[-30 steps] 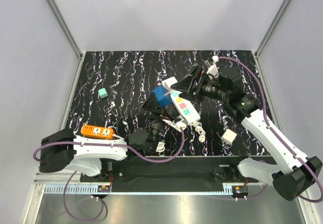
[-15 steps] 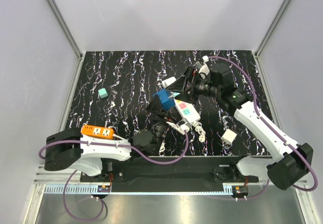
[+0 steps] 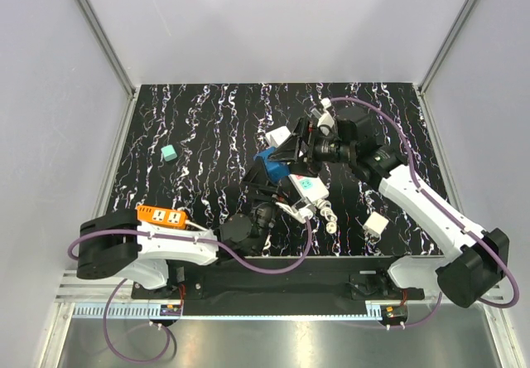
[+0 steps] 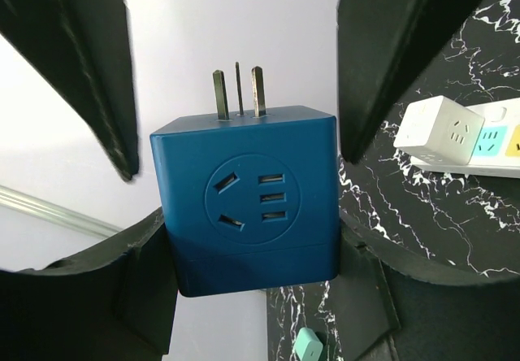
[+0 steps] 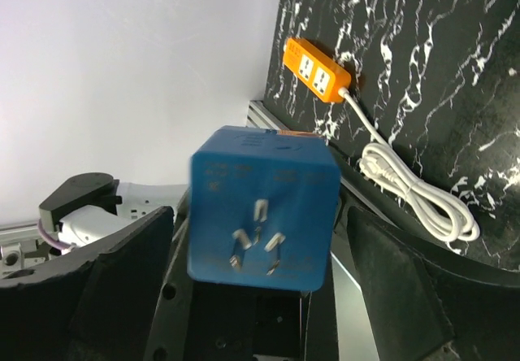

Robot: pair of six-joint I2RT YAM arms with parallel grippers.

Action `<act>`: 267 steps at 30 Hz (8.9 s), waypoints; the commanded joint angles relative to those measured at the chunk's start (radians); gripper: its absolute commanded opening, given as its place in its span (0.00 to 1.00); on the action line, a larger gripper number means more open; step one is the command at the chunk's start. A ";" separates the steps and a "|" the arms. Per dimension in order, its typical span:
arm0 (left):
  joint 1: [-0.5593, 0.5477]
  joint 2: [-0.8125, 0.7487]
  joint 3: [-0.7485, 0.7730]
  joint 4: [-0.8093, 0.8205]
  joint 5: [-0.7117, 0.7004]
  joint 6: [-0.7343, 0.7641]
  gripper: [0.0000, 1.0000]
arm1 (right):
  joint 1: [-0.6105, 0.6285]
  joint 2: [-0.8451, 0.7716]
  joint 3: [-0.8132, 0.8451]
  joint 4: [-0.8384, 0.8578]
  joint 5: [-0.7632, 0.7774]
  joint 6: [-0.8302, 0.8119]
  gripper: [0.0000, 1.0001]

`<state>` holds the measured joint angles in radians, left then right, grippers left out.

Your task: Insert the plug

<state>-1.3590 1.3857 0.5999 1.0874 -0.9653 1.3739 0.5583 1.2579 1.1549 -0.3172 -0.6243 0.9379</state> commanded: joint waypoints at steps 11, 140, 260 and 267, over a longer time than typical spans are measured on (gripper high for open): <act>-0.005 0.007 0.061 0.079 -0.018 -0.077 0.86 | 0.012 -0.026 0.017 0.004 0.037 -0.102 0.00; 0.710 0.274 1.061 -1.856 1.294 -1.460 0.00 | -0.087 -0.756 -0.213 -0.241 0.711 -0.387 0.99; 0.428 0.788 1.175 -1.809 0.915 -1.467 0.00 | -0.087 -0.962 -0.250 -0.341 0.891 -0.409 1.00; 0.399 0.650 0.931 -1.554 0.844 -1.553 0.00 | -0.087 -0.973 -0.276 -0.342 0.907 -0.403 1.00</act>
<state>-0.9401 2.0525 1.6428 -0.4843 -0.0616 -0.1032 0.4664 0.2905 0.8886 -0.6785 0.2459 0.5240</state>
